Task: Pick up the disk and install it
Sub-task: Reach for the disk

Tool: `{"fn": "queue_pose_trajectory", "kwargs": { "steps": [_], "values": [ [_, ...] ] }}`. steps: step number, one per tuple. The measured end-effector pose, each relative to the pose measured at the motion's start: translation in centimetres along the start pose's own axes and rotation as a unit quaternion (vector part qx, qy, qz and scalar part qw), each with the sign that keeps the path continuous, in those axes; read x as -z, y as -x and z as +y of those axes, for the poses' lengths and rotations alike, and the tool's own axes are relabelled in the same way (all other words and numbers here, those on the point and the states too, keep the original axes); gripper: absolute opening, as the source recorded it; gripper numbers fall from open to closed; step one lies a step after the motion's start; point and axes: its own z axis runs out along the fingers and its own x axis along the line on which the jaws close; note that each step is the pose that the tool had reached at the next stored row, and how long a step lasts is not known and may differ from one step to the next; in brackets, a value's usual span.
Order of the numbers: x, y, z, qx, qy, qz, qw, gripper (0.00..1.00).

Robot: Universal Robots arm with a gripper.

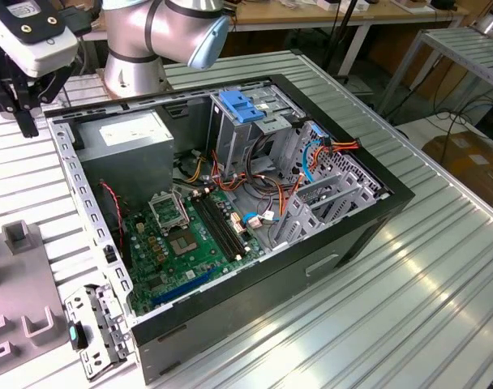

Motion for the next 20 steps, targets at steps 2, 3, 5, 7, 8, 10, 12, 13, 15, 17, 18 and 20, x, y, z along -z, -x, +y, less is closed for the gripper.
{"fn": "queue_pose_trajectory", "kwargs": {
  "steps": [2, 3, 5, 7, 8, 10, 12, 13, 15, 17, 18, 20],
  "values": [
    [0.0, -0.33, 0.0, 0.0, 0.0, -0.0001, 1.0, 0.11],
    [0.01, -0.48, 0.01, 0.0, 0.0, 0.0, 1.0, 0.11],
    [0.02, -0.82, 0.02, 0.0, 0.0, 0.0, 1.0, 0.11],
    [0.03, -1.45, 0.03, 0.0, 0.0, 0.0, 1.0, 0.11],
    [0.04, -1.73, 0.05, 0.0, 0.0, 0.0, 1.0, 0.11],
    [0.05, -2.49, 0.17, 0.0, 0.0, 0.0, 1.0, 0.11],
    [0.05, -2.78, 0.34, 0.0, 0.0, 0.0, 1.0, 0.11],
    [0.05, -3.14, 0.54, 0.0, 0.0, 0.0, 1.0, 0.11],
    [0.05, -3.35, 0.67, 0.0, 0.0, 0.0, 1.0, 0.11],
    [0.04, -3.41, 0.71, 0.0, 0.0, 0.0, 1.0, 0.11],
    [0.05, -3.41, 0.71, 0.0, 0.0, 0.0, 1.0, 0.11],
    [0.05, -3.41, 0.72, 0.0, 0.0, 0.0, 1.0, 0.11]
  ]
}}
